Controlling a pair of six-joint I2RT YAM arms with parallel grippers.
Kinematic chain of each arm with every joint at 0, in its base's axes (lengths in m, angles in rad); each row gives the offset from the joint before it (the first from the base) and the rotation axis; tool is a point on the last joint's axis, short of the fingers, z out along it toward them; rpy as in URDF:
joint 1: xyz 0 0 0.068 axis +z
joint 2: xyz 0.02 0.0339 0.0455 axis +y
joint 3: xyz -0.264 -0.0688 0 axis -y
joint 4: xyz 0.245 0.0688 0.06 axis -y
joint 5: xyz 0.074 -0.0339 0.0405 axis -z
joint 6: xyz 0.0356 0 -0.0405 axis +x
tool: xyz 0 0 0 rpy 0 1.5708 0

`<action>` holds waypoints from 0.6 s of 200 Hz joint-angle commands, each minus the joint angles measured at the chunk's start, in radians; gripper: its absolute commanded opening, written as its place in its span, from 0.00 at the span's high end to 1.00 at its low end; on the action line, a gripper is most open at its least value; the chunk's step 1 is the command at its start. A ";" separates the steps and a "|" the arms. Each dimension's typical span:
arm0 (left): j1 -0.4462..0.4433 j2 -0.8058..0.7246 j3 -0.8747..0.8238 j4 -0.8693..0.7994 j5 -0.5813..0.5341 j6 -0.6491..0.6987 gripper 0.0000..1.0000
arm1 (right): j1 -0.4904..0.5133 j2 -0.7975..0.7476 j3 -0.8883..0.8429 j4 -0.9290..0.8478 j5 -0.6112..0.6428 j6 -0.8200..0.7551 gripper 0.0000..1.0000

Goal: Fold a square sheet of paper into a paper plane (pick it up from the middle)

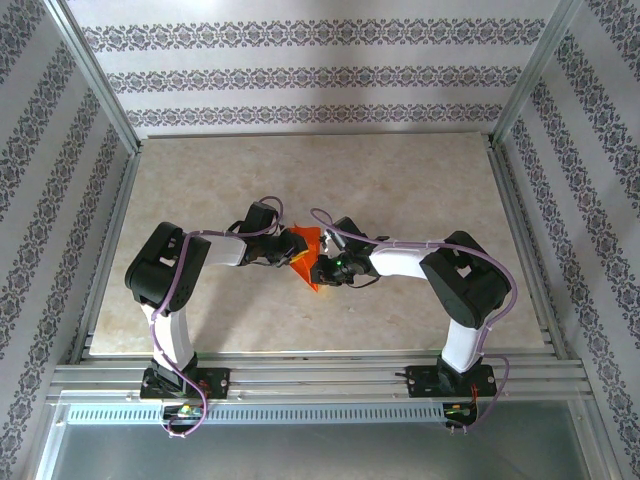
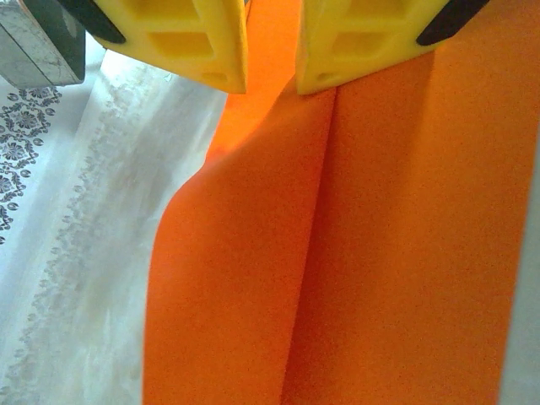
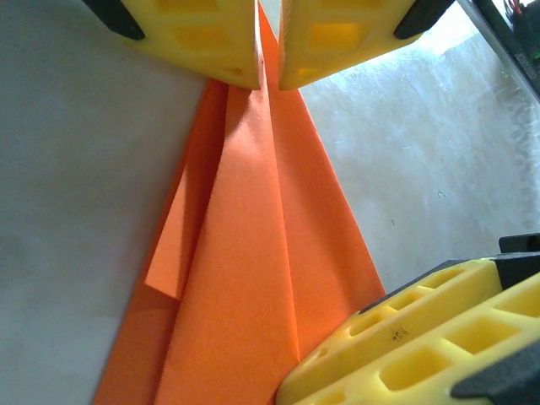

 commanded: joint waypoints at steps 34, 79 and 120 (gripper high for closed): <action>-0.011 0.088 -0.031 -0.205 -0.132 0.019 0.76 | 0.009 0.039 -0.005 -0.048 0.020 -0.001 0.85; -0.011 0.002 -0.026 -0.113 -0.051 0.032 0.76 | 0.009 0.047 -0.001 -0.078 0.048 -0.004 0.85; -0.023 -0.137 -0.096 -0.007 -0.014 0.088 0.76 | 0.008 0.054 0.016 -0.130 0.087 -0.008 0.86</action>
